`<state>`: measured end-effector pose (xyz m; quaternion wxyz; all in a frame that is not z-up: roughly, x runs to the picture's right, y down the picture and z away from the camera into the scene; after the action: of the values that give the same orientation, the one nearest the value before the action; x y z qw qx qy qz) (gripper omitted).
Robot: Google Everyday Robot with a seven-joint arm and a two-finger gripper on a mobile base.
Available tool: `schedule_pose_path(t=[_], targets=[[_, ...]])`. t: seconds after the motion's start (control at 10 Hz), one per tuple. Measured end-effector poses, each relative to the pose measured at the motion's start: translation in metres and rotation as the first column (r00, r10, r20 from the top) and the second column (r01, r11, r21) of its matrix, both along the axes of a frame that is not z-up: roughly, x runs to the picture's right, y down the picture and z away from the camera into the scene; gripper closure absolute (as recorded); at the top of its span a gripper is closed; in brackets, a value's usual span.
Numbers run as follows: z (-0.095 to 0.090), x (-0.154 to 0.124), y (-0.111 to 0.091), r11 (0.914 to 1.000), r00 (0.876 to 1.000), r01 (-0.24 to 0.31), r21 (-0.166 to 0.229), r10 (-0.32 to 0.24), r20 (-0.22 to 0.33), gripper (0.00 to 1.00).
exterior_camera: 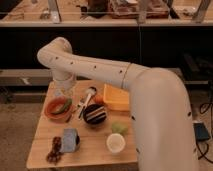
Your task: Place fork in tray
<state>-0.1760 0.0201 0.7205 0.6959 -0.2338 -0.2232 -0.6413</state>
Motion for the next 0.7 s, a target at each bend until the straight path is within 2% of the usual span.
schedule_pose_path(t=[0.2, 0.3, 0.5, 0.6, 0.7], targets=[[0.017, 0.001, -0.002, 0.9997, 1.0, -0.019, 0.016, 0.019, -0.011, 0.33], [0.034, 0.002, -0.003, 0.999, 0.999, -0.036, 0.027, 0.036, 0.006, 0.29], [0.076, 0.005, -0.01, 0.995, 0.995, -0.083, 0.055, 0.08, 0.058, 0.36], [0.097, 0.004, -0.017, 0.9923, 0.992, -0.104, 0.068, 0.099, 0.075, 0.36], [0.118, 0.001, -0.018, 0.9895, 0.99, -0.122, 0.077, 0.116, 0.084, 0.28]])
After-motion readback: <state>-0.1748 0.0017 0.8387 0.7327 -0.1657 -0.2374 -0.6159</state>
